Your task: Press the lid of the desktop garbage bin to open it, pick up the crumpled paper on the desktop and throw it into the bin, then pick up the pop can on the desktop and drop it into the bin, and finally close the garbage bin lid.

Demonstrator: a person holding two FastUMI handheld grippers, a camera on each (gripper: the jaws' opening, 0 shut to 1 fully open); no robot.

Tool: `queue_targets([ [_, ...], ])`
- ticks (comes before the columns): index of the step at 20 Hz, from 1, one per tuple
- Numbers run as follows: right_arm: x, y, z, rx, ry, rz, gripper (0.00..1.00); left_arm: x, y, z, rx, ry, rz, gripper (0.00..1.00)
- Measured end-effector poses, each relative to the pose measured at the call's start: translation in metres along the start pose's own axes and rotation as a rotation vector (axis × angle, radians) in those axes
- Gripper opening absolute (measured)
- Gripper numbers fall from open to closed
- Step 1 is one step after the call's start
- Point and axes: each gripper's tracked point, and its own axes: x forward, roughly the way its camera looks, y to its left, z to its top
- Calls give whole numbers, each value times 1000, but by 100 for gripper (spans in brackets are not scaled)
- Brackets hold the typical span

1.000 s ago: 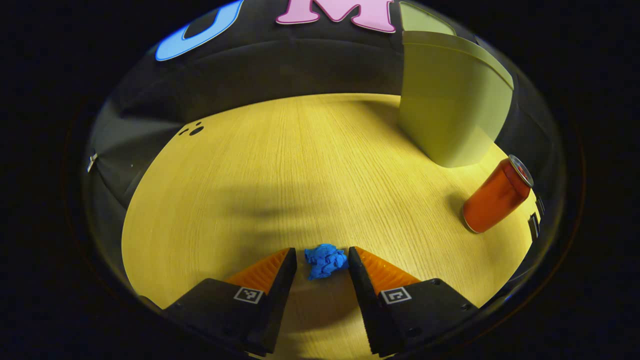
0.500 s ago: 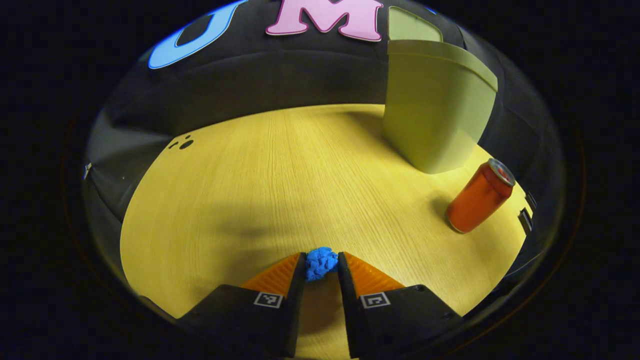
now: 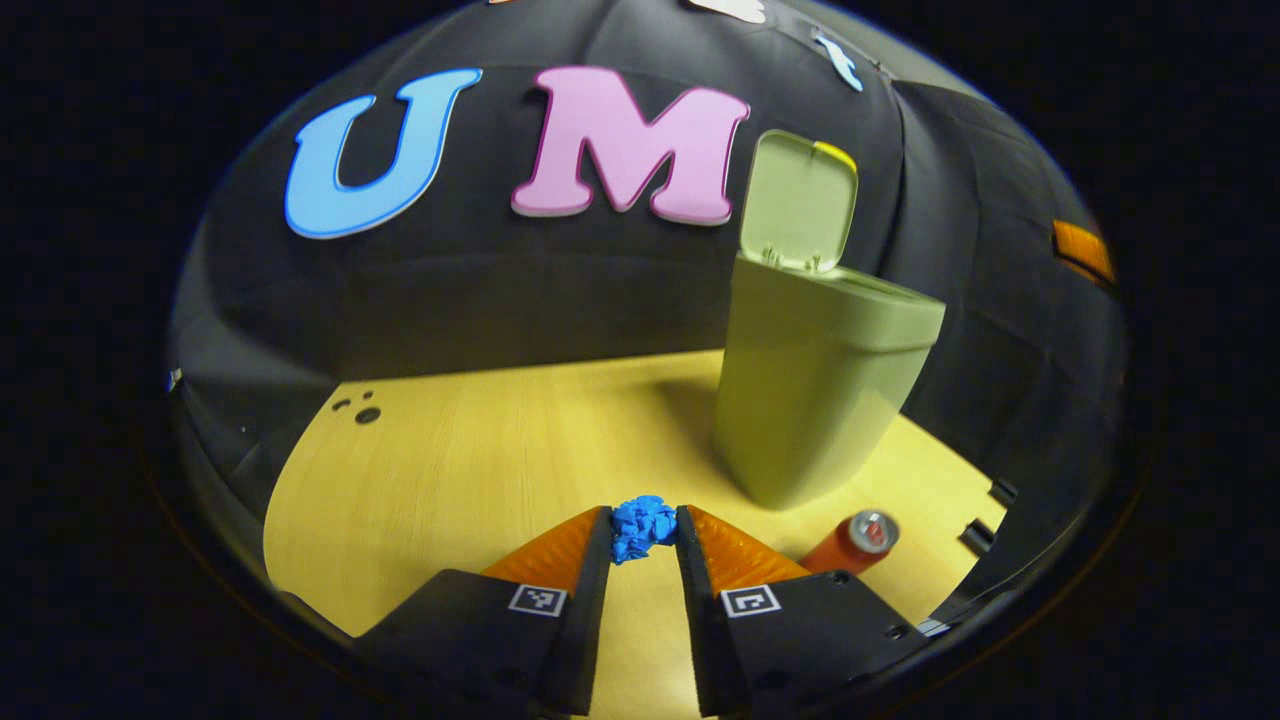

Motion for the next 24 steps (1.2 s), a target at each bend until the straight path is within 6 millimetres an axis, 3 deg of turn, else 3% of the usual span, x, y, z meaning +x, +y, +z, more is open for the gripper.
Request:
queue_targets([
  [6,-7,-10,2,-10,-6,-21,80,11,-58,103,-5,-153,-170,42],
  [11,-20,-27,-1,5,-5,-60,80,23,-103,162,23,-234,-283,42],
  [17,-32,-46,-4,15,-2,-111,80,53,-139,187,55,-257,-328,41],
  [20,-37,-53,-7,24,0,-125,80,66,-156,184,60,-247,-355,42],
  [24,-40,-61,-12,39,2,-144,80,88,-163,171,72,-195,-340,42],
])
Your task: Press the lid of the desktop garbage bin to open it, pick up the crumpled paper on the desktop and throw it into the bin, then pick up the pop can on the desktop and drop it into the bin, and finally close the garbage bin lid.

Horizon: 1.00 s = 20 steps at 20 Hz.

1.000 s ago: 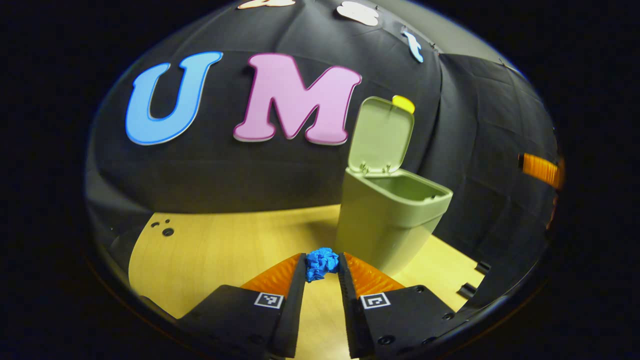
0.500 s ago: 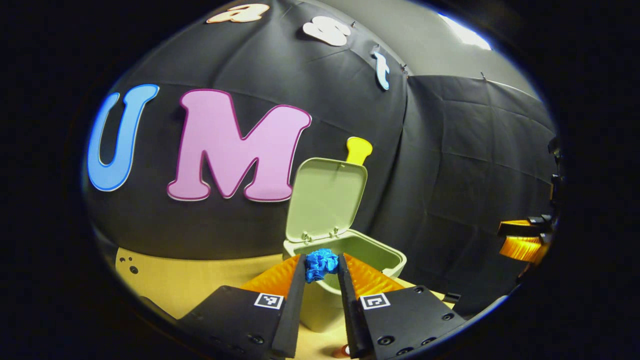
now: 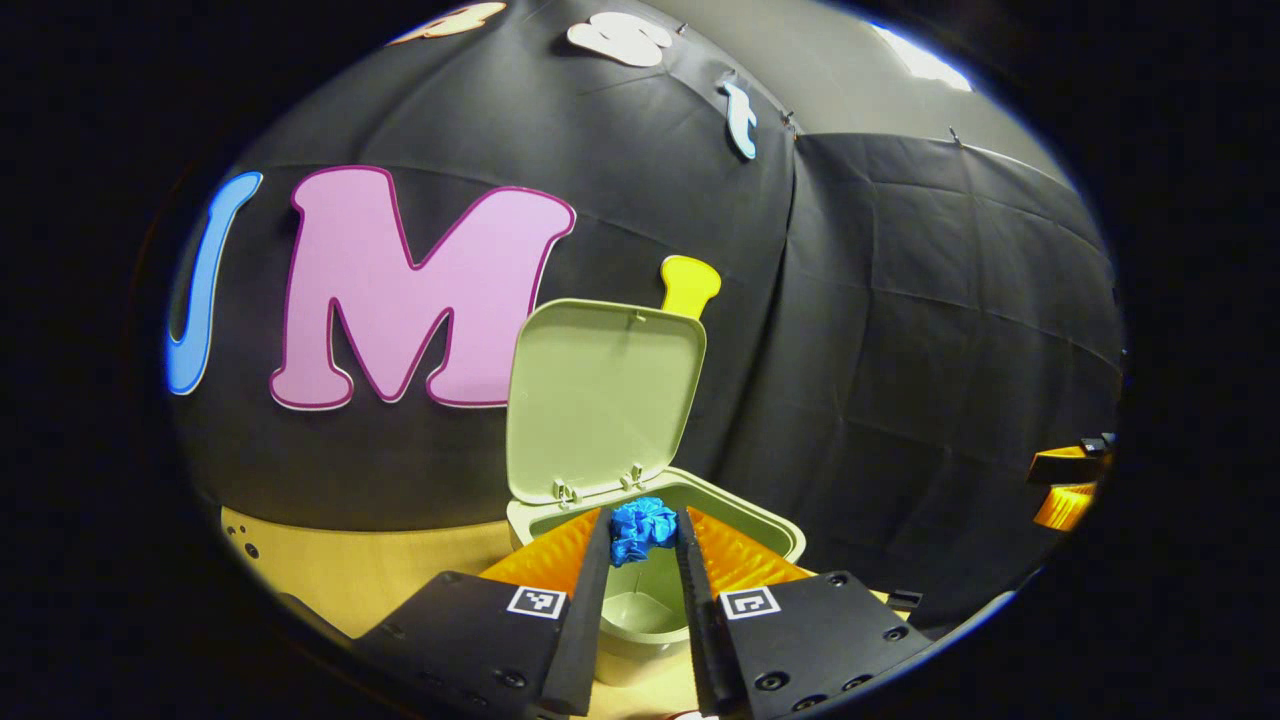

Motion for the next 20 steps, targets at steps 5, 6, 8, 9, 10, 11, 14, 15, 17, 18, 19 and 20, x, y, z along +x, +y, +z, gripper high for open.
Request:
queue_targets([
  [5,-2,-9,-4,23,3,-19,80,14,-1,-18,7,51,0,42],
  [6,-4,-10,-7,25,4,-20,80,16,-2,-22,9,59,2,43],
  [8,-8,-9,-8,25,11,-22,80,15,-2,-26,17,65,14,46],
  [9,-9,-9,-8,26,13,-20,80,13,-2,-26,19,62,17,48],
  [10,-10,-8,-10,26,17,-19,80,14,-3,-26,19,59,13,50],
  [11,-10,-9,-11,25,21,-20,81,13,-4,-25,20,59,8,54],
  [14,-11,-7,-11,28,27,-14,83,15,-5,-30,24,70,4,62],
  [15,-12,-5,-10,29,29,-8,83,15,-5,-29,21,72,4,64],
  [17,-13,0,-13,26,34,4,86,12,-7,-30,9,75,0,73],
  [18,-14,3,-14,24,36,10,88,11,-8,-31,0,74,-1,77],
  [19,-14,6,-15,22,39,17,89,7,-9,-30,-10,71,-1,82],
  [20,-13,10,-16,21,41,26,90,2,-9,-29,-22,64,-1,87],
])
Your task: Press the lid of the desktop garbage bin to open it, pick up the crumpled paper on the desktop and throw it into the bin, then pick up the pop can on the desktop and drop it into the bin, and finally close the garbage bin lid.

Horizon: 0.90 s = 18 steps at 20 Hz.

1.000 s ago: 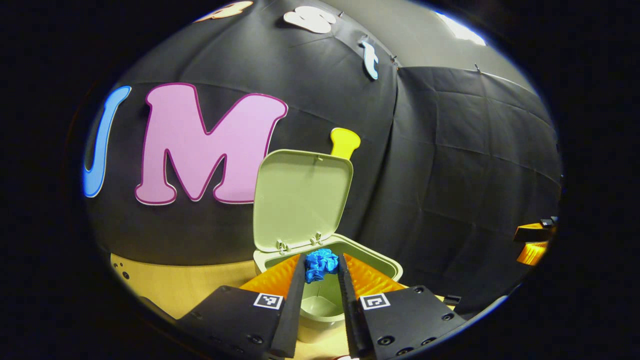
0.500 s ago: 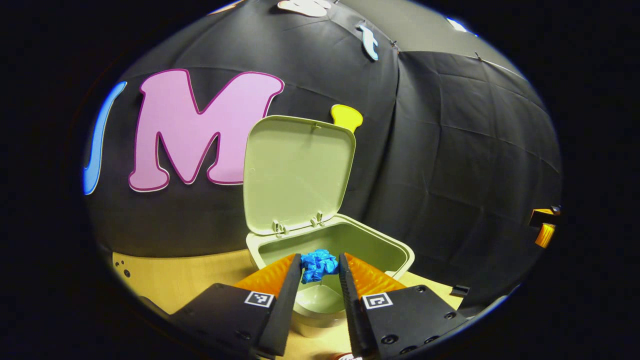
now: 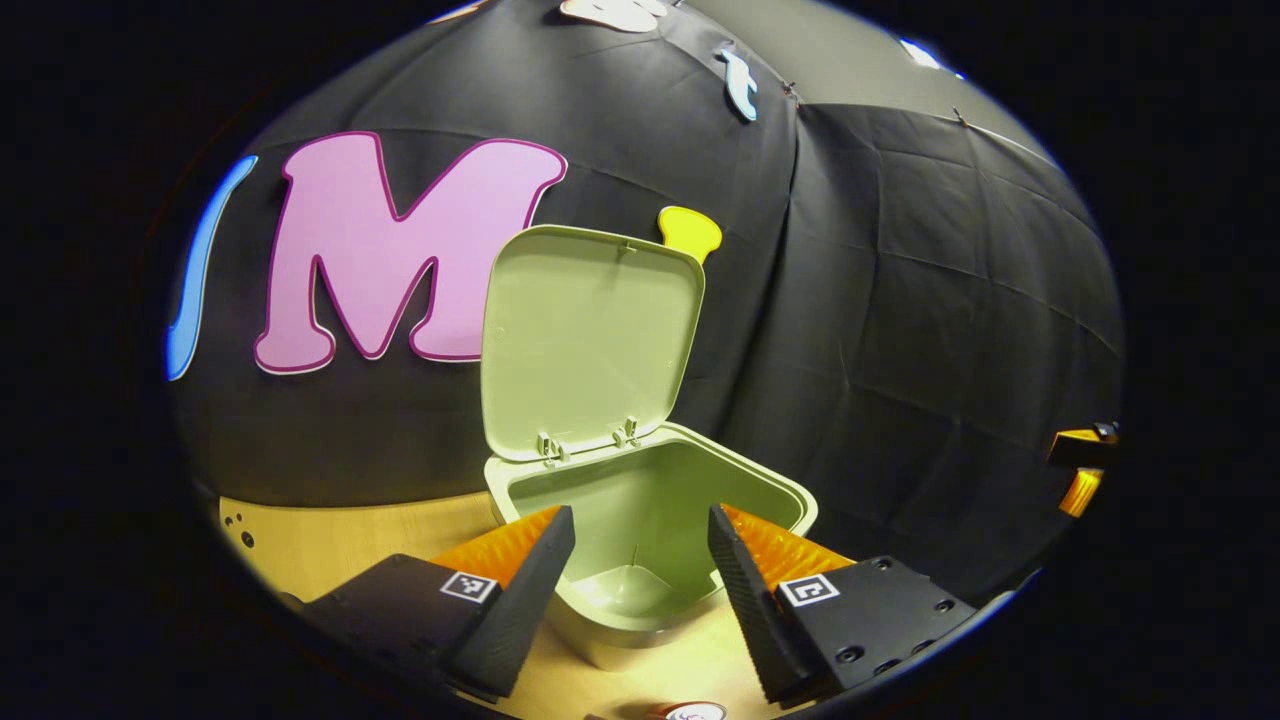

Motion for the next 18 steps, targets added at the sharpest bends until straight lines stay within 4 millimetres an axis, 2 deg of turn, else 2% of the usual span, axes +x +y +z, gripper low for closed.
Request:
queue_targets([
  [3,1,15,-3,-1,8,34,94,-17,4,7,-25,-29,15,94],
  [9,15,51,-18,-10,41,139,95,-68,21,30,-4,-106,88,95],
  [15,29,101,-53,-49,109,281,95,-127,36,47,-9,-156,166,95],
  [18,36,131,-79,-87,154,360,95,-156,49,39,-9,-145,231,95],
])
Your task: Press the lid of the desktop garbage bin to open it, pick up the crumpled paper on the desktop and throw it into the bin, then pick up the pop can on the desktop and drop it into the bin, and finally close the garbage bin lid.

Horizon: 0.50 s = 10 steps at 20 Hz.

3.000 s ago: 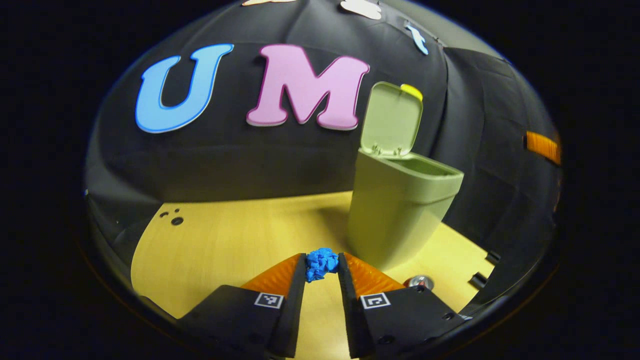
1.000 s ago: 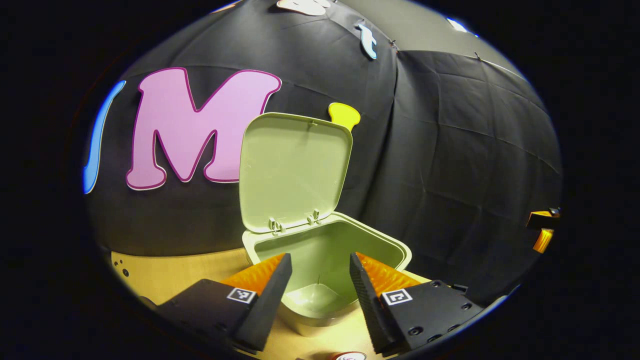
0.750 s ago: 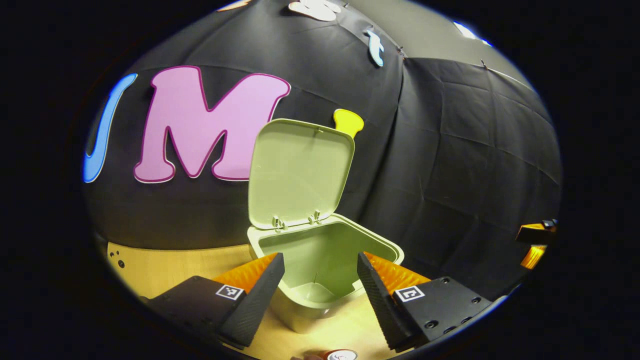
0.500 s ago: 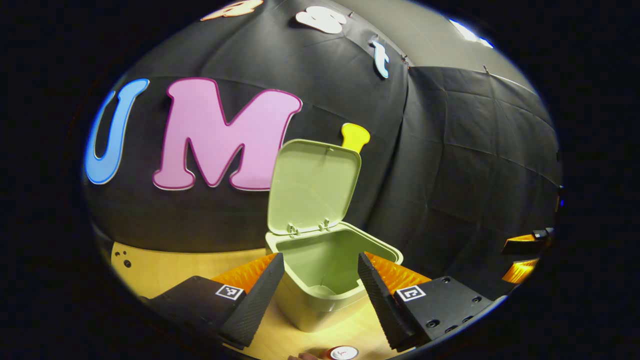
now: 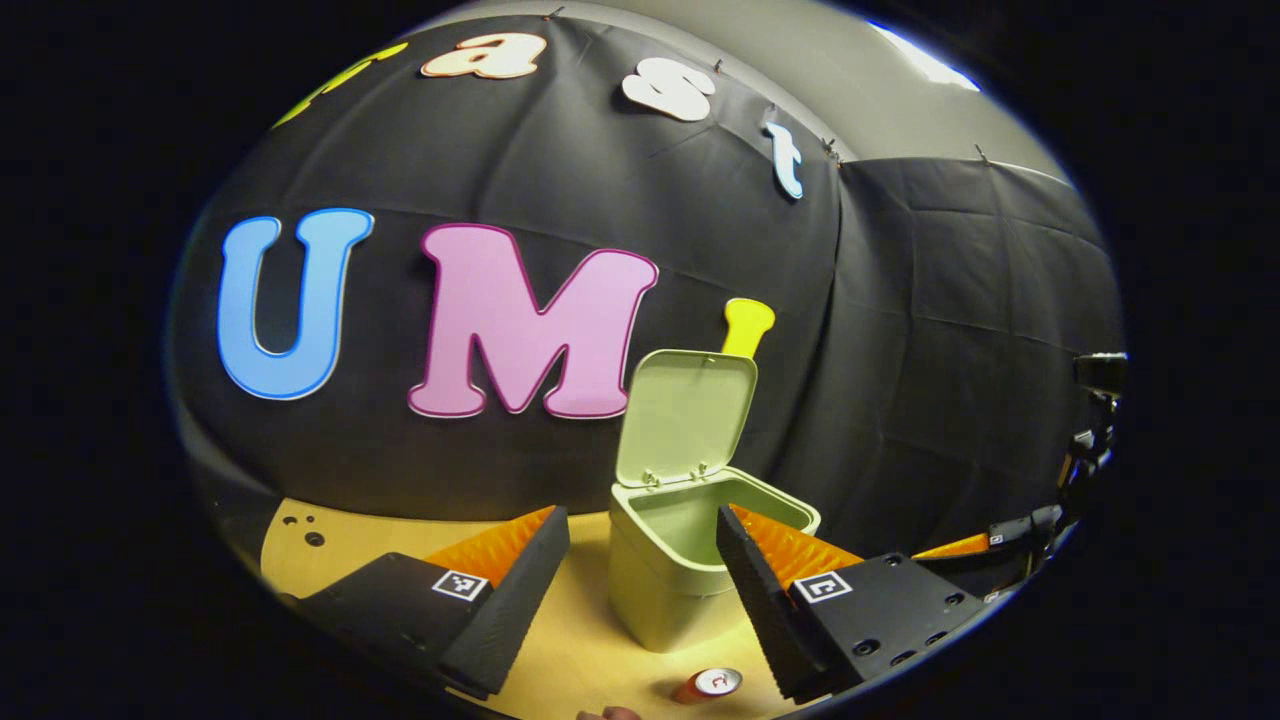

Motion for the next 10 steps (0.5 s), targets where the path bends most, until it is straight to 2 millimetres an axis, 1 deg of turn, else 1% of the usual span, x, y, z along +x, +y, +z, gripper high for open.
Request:
queue_targets([
  [2,14,12,-20,-30,39,36,96,-17,13,-6,-10,15,36,95],
  [5,35,23,-55,-66,110,86,98,-41,31,-20,-33,39,88,95],
  [6,40,24,-67,-71,137,101,98,-52,48,-29,-43,49,109,95],
  [10,58,35,-115,-92,238,161,98,-79,70,-42,-77,74,194,95],
])
